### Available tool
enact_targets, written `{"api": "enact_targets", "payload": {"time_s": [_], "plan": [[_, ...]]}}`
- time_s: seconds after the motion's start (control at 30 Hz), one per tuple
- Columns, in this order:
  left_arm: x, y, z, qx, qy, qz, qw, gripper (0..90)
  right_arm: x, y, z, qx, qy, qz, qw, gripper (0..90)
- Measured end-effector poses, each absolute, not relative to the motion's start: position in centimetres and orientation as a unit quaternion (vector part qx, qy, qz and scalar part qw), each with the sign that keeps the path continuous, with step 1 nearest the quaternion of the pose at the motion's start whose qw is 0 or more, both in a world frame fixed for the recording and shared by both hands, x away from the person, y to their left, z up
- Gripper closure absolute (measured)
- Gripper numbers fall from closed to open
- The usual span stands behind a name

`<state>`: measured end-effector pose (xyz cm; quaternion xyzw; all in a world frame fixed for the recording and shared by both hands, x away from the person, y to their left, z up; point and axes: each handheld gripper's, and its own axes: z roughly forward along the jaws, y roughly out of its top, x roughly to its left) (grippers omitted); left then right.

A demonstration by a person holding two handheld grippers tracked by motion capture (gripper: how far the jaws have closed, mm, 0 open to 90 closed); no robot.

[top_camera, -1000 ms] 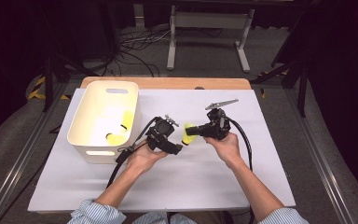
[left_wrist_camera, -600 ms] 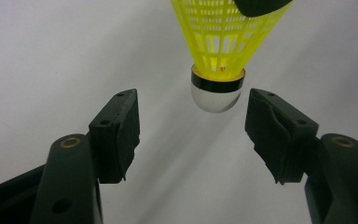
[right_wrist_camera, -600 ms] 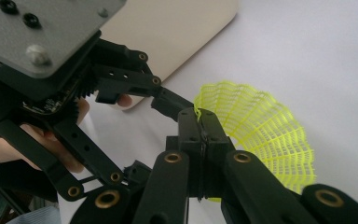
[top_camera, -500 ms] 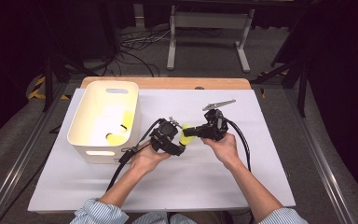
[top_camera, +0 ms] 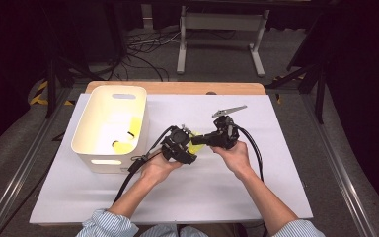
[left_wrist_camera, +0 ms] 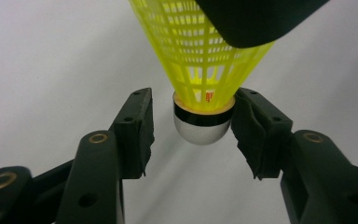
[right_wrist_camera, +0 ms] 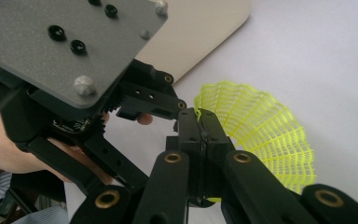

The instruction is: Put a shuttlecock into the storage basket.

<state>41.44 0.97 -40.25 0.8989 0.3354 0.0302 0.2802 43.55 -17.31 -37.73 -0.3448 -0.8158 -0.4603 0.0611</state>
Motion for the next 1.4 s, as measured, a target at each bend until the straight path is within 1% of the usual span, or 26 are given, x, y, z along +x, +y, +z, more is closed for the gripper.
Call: {"api": "enact_targets", "payload": {"time_s": [0.3, 0.67, 0.8, 1.0, 1.07, 1.1, 1.17, 1.4], "plan": [[41.3, 0.8, -40.2, 0.904, 0.326, 0.026, 0.275, 63.6, 43.7, -17.3, -37.9, -0.345, -0.814, -0.463, 0.065, 89.9], [41.2, 0.6, -40.0, 0.911, 0.322, 0.034, 0.256, 64.5, 43.7, -17.5, -37.9, -0.349, -0.817, -0.456, 0.058, 87.9], [41.2, 0.4, -39.9, 0.915, 0.318, 0.039, 0.246, 64.7, 43.6, -17.5, -37.9, -0.352, -0.82, -0.448, 0.048, 82.4], [41.3, 0.3, -39.8, 0.916, 0.321, 0.042, 0.236, 64.7, 43.2, -17.7, -37.5, -0.349, -0.825, -0.443, 0.02, 68.7], [41.4, 0.3, -39.7, 0.917, 0.321, 0.041, 0.234, 64.7, 43.1, -17.8, -37.4, -0.348, -0.826, -0.443, 0.012, 65.8], [41.4, 0.3, -39.7, 0.917, 0.321, 0.041, 0.234, 64.7, 43.1, -17.8, -37.4, -0.348, -0.826, -0.443, 0.012, 65.8], [41.5, 0.3, -39.6, 0.917, 0.323, 0.042, 0.233, 64.7, 42.9, -18.3, -37.1, -0.349, -0.824, -0.446, 0.005, 61.3], [41.6, 0.4, -39.3, 0.916, 0.329, 0.044, 0.226, 64.7, 42.3, -19.1, -36.5, -0.347, -0.822, -0.452, -0.017, 53.7]]}}
